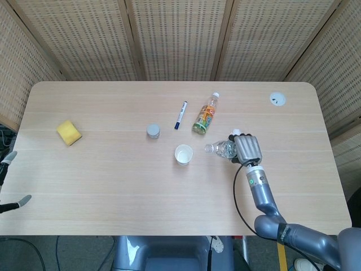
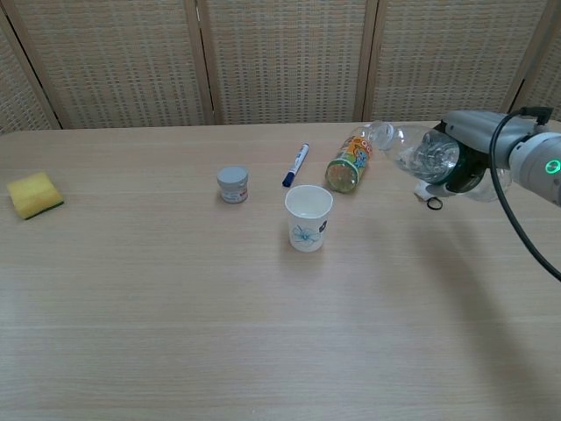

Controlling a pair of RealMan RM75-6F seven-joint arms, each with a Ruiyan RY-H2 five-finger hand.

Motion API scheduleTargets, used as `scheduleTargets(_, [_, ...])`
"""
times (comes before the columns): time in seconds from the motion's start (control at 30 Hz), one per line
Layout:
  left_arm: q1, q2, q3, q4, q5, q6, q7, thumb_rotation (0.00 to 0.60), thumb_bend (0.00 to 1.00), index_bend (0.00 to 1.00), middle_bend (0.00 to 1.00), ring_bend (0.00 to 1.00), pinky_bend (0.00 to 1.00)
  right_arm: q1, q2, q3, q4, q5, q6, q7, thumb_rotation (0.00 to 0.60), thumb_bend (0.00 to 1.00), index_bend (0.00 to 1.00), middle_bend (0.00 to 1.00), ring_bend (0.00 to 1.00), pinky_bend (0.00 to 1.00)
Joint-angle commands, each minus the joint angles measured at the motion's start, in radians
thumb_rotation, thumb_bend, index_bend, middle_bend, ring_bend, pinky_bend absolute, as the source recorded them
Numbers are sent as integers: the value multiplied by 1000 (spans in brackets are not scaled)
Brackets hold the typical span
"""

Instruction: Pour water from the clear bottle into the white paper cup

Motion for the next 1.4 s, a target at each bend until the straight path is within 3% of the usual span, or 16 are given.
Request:
scheduleTargets(0.03, [-1, 2, 0, 1, -3, -4, -7, 600, 24, 0, 0, 0, 0, 41, -37, 12, 4, 48, 28, -83, 600, 830, 545, 577, 529, 645])
scheduleTargets(0.33, [0, 10, 0, 2, -4, -3, -26, 600, 24, 0, 0, 0, 0, 91, -90, 9, 45, 118, 65, -227, 600, 831, 553, 587, 561, 665])
scheduleTargets(0.93, [-2, 17, -2, 5, -10, -7, -43, 600, 24, 0, 0, 0, 0, 129, -149, -18, 75, 127, 165, -421, 600, 832, 568, 605, 583, 677])
scheduleTargets(1.4, [-3, 23, -3, 7, -12, -9, -62, 600, 25, 0, 0, 0, 0, 135, -164, -15, 96, 127, 194, -472, 600, 832, 568, 606, 583, 677])
